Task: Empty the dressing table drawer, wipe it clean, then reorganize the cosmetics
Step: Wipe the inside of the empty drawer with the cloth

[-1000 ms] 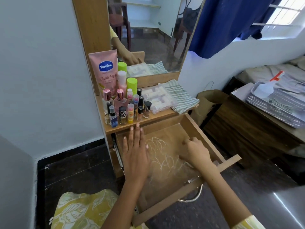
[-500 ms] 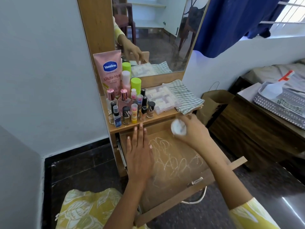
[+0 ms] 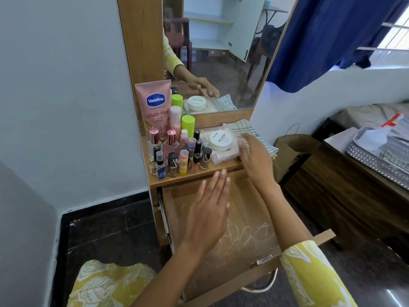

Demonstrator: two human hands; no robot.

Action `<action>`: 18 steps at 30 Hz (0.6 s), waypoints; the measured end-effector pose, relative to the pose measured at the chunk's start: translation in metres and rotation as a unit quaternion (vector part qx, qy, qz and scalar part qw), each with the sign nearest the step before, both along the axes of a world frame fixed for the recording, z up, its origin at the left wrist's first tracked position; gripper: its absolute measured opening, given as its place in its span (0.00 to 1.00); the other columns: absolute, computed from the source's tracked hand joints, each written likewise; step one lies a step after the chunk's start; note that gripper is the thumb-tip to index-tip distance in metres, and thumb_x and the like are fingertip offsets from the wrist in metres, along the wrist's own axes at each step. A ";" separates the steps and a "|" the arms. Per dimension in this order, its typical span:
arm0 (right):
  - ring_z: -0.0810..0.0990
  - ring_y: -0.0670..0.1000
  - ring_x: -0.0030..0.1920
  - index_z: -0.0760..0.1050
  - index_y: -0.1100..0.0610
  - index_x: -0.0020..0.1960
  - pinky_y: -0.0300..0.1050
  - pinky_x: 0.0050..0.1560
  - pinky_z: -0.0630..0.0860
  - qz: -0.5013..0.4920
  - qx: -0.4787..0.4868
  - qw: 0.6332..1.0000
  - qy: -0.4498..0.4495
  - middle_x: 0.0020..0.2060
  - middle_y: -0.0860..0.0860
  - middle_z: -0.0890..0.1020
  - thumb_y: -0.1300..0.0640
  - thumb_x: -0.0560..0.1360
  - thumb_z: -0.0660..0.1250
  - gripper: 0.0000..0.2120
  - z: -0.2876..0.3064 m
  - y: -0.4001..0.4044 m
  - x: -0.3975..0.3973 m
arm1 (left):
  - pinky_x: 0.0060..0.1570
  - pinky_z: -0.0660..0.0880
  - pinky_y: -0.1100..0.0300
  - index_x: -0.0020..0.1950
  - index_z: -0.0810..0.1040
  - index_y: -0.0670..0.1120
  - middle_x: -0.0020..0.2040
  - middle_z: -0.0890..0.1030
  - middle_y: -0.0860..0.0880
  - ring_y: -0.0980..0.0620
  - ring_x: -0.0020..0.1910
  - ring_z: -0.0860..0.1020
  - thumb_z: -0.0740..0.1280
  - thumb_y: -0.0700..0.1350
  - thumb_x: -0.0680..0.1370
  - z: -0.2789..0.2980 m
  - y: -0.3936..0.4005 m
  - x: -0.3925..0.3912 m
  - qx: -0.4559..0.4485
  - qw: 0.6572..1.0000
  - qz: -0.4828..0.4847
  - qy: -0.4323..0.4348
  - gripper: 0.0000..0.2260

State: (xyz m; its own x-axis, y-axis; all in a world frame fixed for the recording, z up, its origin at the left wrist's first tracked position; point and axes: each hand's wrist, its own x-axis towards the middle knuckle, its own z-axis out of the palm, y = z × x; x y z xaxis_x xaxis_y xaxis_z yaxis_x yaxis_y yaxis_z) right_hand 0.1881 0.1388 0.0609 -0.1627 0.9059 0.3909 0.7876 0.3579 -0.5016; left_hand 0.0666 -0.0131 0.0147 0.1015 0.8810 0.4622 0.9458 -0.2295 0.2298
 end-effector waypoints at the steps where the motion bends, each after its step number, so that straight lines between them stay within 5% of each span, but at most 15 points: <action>1: 0.73 0.56 0.65 0.69 0.59 0.68 0.52 0.65 0.69 -0.008 -0.016 1.000 -0.005 0.64 0.56 0.76 0.45 0.81 0.53 0.23 -0.003 0.001 0.011 | 0.73 0.50 0.47 0.76 0.55 0.42 0.77 0.53 0.44 0.49 0.76 0.49 0.51 0.49 0.82 0.008 0.009 0.004 -0.008 1.000 -0.003 0.021 0.24; 7: 0.73 0.53 0.64 0.72 0.59 0.66 0.54 0.66 0.67 0.033 -0.032 0.997 -0.065 0.62 0.54 0.77 0.43 0.80 0.53 0.25 -0.016 -0.009 0.046 | 0.71 0.34 0.48 0.75 0.36 0.41 0.74 0.33 0.44 0.48 0.73 0.32 0.39 0.62 0.80 0.029 0.068 0.014 -0.087 0.983 0.046 0.156 0.33; 13: 0.73 0.56 0.60 0.76 0.57 0.62 0.50 0.61 0.66 0.046 0.028 0.982 -0.180 0.59 0.55 0.75 0.45 0.73 0.69 0.23 -0.014 -0.006 0.058 | 0.69 0.32 0.48 0.74 0.36 0.39 0.76 0.36 0.42 0.46 0.74 0.34 0.48 0.53 0.82 0.034 0.080 0.014 -0.125 0.970 0.067 0.198 0.30; 18: 0.61 0.51 0.74 0.65 0.59 0.72 0.45 0.73 0.57 0.101 -0.053 0.980 -0.163 0.74 0.53 0.64 0.52 0.76 0.67 0.28 -0.016 0.003 0.049 | 0.68 0.31 0.47 0.74 0.36 0.38 0.76 0.38 0.41 0.45 0.74 0.35 0.49 0.52 0.82 0.038 0.082 0.018 -0.138 0.961 0.078 0.227 0.30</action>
